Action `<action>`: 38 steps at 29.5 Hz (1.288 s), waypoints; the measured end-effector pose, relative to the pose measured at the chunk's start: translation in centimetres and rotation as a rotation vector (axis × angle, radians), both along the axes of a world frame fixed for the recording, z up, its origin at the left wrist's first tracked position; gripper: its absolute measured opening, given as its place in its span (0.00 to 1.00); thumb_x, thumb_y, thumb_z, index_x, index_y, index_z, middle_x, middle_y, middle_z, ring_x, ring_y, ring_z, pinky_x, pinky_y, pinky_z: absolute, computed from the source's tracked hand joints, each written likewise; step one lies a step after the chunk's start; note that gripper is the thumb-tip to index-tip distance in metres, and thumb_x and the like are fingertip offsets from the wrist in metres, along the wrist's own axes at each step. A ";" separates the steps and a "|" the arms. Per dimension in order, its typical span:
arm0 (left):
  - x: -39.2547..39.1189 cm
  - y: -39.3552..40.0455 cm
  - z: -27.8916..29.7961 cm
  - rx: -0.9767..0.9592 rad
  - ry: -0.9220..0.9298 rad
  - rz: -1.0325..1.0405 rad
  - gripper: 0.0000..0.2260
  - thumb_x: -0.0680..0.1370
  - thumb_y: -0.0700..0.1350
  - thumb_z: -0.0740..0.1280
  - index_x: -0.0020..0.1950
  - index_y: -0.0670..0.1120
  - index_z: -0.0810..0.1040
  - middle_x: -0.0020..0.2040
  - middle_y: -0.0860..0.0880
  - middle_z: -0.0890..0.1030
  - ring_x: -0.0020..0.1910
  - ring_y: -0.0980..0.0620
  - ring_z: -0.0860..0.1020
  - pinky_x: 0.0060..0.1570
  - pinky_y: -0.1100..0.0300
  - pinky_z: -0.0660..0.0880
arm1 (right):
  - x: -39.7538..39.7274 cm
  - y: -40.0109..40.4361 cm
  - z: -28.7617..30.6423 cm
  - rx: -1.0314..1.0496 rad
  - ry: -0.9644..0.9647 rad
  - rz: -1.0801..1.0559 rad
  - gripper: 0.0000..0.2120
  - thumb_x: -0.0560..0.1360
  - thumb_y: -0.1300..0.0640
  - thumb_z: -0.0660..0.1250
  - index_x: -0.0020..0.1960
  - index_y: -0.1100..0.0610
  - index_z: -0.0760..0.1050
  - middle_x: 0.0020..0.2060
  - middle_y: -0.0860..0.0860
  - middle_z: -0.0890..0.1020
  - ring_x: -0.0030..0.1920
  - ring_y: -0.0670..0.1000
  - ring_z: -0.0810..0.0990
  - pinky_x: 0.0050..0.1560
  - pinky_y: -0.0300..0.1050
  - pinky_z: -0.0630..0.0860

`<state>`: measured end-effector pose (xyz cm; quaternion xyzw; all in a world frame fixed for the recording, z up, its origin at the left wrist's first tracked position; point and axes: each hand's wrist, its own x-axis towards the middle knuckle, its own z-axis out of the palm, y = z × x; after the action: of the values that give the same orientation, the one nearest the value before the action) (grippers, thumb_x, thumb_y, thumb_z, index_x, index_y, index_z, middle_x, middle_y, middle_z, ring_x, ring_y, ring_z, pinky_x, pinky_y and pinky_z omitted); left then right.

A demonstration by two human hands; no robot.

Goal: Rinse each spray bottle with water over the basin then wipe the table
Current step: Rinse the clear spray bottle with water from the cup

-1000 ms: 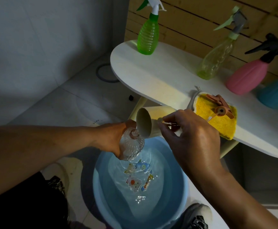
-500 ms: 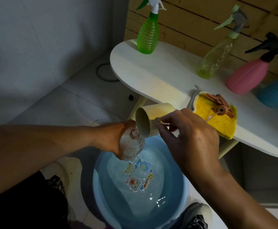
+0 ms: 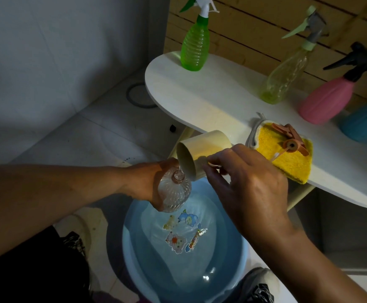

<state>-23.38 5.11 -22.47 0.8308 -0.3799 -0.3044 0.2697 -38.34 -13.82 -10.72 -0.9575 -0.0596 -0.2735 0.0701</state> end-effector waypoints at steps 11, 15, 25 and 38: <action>-0.1 -0.1 0.3 -0.009 0.010 0.002 0.48 0.63 0.51 0.85 0.73 0.67 0.59 0.64 0.63 0.74 0.64 0.57 0.75 0.59 0.62 0.76 | -0.3 0.2 -0.2 -0.043 -0.010 0.049 0.08 0.82 0.51 0.66 0.50 0.53 0.81 0.42 0.49 0.80 0.39 0.52 0.77 0.33 0.51 0.74; -0.1 0.0 0.3 0.002 0.024 0.020 0.46 0.64 0.49 0.85 0.71 0.67 0.58 0.62 0.63 0.73 0.63 0.58 0.75 0.53 0.71 0.72 | -0.3 0.2 -0.5 -0.060 -0.026 0.069 0.09 0.82 0.51 0.66 0.49 0.53 0.81 0.42 0.49 0.80 0.40 0.52 0.77 0.34 0.50 0.74; -0.3 0.3 0.4 -0.027 0.046 -0.018 0.47 0.63 0.50 0.85 0.72 0.64 0.59 0.61 0.64 0.74 0.60 0.58 0.77 0.57 0.63 0.78 | 0.4 -0.4 -1.7 0.143 0.013 -0.092 0.10 0.80 0.45 0.67 0.51 0.51 0.79 0.42 0.46 0.81 0.40 0.51 0.80 0.32 0.50 0.76; -0.5 1.9 0.1 -0.076 0.136 0.011 0.48 0.63 0.46 0.85 0.74 0.63 0.62 0.64 0.64 0.73 0.63 0.63 0.75 0.58 0.65 0.78 | 1.5 -3.7 -10.4 0.542 0.370 -0.429 0.11 0.80 0.41 0.66 0.52 0.48 0.76 0.43 0.44 0.82 0.47 0.50 0.81 0.44 0.48 0.76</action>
<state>-23.89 6.99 -22.36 0.7994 -0.3675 -0.3440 0.3280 -36.79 -17.54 -21.08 -0.9281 0.2299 -0.1104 0.2712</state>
